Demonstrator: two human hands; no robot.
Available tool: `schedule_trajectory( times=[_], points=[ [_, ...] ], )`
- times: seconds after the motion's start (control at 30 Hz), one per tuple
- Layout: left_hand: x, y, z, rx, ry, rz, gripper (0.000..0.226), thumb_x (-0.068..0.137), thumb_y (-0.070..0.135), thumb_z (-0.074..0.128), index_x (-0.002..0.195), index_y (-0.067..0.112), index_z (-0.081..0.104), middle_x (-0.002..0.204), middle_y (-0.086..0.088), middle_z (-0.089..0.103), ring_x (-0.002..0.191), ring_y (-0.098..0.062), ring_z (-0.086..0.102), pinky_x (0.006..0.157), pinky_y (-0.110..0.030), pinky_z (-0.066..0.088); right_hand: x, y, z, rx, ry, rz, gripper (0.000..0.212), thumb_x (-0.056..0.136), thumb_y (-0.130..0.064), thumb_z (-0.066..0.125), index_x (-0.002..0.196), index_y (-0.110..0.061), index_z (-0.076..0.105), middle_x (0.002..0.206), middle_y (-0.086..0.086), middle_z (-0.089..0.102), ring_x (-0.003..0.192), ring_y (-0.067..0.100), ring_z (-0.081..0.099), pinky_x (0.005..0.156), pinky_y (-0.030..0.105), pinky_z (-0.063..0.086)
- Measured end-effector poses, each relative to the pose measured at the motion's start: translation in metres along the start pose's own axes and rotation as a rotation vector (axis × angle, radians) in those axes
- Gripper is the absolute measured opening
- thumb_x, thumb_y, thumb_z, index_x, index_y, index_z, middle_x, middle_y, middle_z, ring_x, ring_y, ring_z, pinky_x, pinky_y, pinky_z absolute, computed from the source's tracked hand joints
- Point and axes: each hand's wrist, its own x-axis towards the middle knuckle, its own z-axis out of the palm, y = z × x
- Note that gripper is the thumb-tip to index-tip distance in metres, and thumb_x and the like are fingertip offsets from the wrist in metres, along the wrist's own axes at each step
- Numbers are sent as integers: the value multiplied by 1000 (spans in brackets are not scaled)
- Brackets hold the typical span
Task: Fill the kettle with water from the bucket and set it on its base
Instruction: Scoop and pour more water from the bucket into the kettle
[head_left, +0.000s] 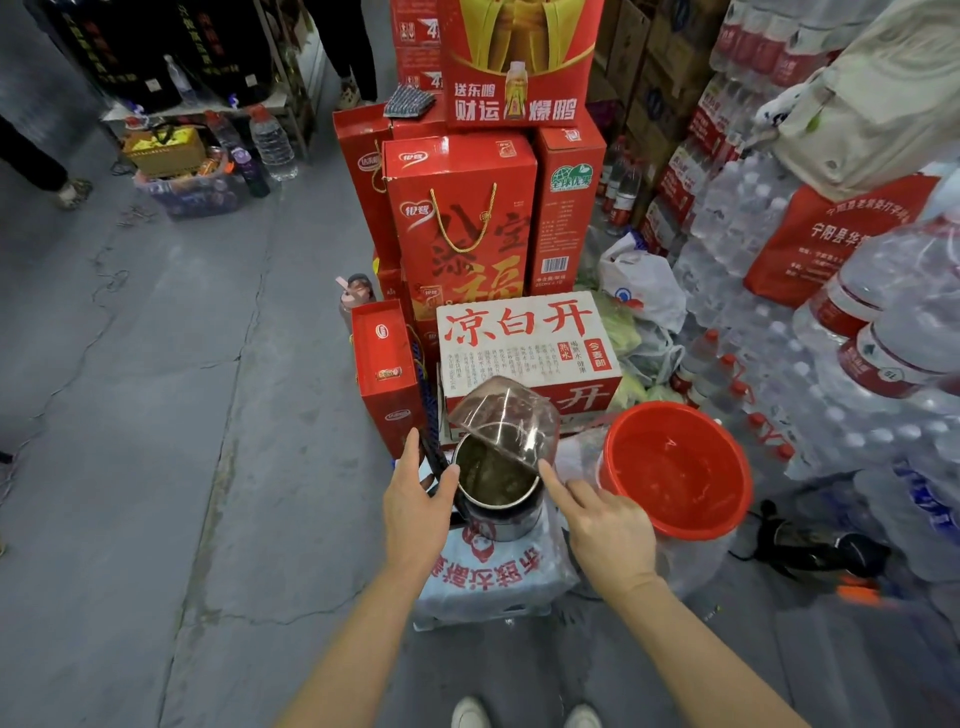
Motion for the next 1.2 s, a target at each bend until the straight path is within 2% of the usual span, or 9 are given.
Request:
schedule_trajectory(
  times=[0.13,0.23,0.37,0.6,0.93,1.0,1.07,1.13,1.2],
  points=[
    [-2,1,1,-17,-1,-4,69,94,36,62,153,37,26,153,3,46,133,-22,52,107,-50,46,-8,10,-6,70,65,95,81,51,3,87,129,-13,70,66,0,68,36,20,53,34,23,34],
    [-4,2,1,-34,3,3,67,95,37,60,153,36,28,154,2,45,133,-21,52,106,-47,47,-34,30,-12,301,131,583,69,83,-12,78,146,-20,53,74,6,71,47,29,63,42,32,46],
    [-14,7,7,-39,66,26,61,97,37,55,153,36,30,150,0,50,130,-23,54,104,-45,46,-64,103,-3,351,-159,1028,70,101,-30,50,160,-37,12,99,16,74,86,36,70,73,40,54],
    [-17,8,22,-40,189,10,57,99,30,53,153,29,33,135,9,50,120,-12,49,100,-33,37,-47,167,44,66,-577,747,79,97,-9,42,161,-32,2,99,6,72,87,28,70,63,32,40],
    [-15,9,31,-25,266,-30,54,99,28,55,150,33,37,143,-2,55,117,-9,51,100,-29,36,-15,188,96,368,-656,867,71,95,-17,49,158,-36,23,124,7,69,114,28,65,89,36,50],
    [-15,10,32,-22,274,-29,54,99,28,55,149,34,38,138,4,55,117,-10,52,98,-29,35,-18,193,104,516,-617,957,69,94,-18,57,156,-33,31,114,9,72,101,28,70,87,35,53],
    [-15,13,34,-17,271,-25,53,99,28,55,149,35,38,136,6,55,116,-9,52,98,-28,35,-26,199,108,751,-537,1121,71,93,-11,63,155,-28,36,82,10,72,65,23,67,64,34,59],
    [-15,15,36,-14,267,-27,53,99,27,55,149,35,39,140,2,56,116,-8,52,99,-27,35,-38,204,107,995,-468,1268,73,94,-3,64,155,-25,33,58,9,61,40,15,50,37,26,43],
    [-15,16,37,-8,262,-27,53,99,27,55,149,34,40,143,-1,56,118,-10,52,99,-27,36,-50,204,99,1138,-390,1312,74,94,-2,64,156,-25,30,52,8,57,34,13,43,33,23,35]
  ],
)
